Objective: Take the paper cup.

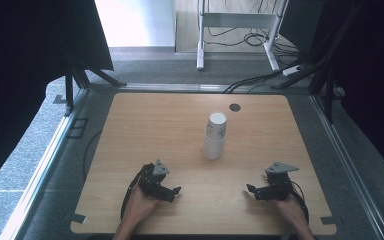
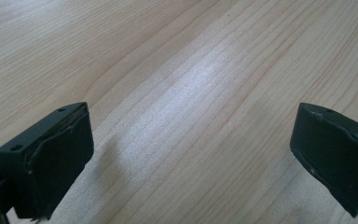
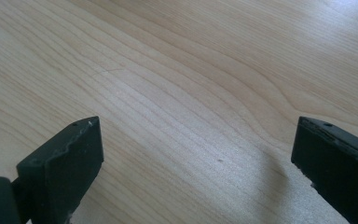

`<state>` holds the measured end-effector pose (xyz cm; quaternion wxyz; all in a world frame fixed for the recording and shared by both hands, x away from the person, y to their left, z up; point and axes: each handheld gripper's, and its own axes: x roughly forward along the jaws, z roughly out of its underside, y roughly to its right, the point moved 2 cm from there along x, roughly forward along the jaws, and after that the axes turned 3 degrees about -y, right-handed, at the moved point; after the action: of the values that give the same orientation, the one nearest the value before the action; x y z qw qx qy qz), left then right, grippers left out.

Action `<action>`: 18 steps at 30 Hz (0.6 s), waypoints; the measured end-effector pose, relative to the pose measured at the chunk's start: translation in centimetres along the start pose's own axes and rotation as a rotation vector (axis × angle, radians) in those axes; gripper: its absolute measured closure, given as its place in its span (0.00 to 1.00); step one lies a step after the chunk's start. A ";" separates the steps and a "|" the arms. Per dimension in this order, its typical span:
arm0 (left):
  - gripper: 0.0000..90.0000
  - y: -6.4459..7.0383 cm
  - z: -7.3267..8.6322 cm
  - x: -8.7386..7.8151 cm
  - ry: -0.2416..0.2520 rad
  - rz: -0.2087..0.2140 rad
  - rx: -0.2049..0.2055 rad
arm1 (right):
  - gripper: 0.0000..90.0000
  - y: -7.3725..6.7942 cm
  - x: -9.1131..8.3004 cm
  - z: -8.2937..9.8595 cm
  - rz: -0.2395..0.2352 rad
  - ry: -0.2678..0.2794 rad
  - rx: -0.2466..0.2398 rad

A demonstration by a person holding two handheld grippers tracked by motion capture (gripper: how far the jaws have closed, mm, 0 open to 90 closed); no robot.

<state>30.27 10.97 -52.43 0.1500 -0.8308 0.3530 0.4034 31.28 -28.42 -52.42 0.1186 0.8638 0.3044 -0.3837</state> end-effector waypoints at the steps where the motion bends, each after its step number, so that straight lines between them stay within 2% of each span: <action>1: 0.00 0.0 0.0 0.0 0.000 0.000 0.000 | 0.02 0.0 0.0 0.0 -0.001 -0.001 -0.002; 18: 0.00 0.2 -0.1 0.2 -0.011 0.002 0.011 | 0.02 -0.4 0.0 -0.2 -0.014 -0.002 -0.023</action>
<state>30.29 10.69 -52.56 0.1562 -0.8274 0.3550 0.4061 31.16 -28.04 -52.22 0.1261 0.8598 0.3147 -0.3818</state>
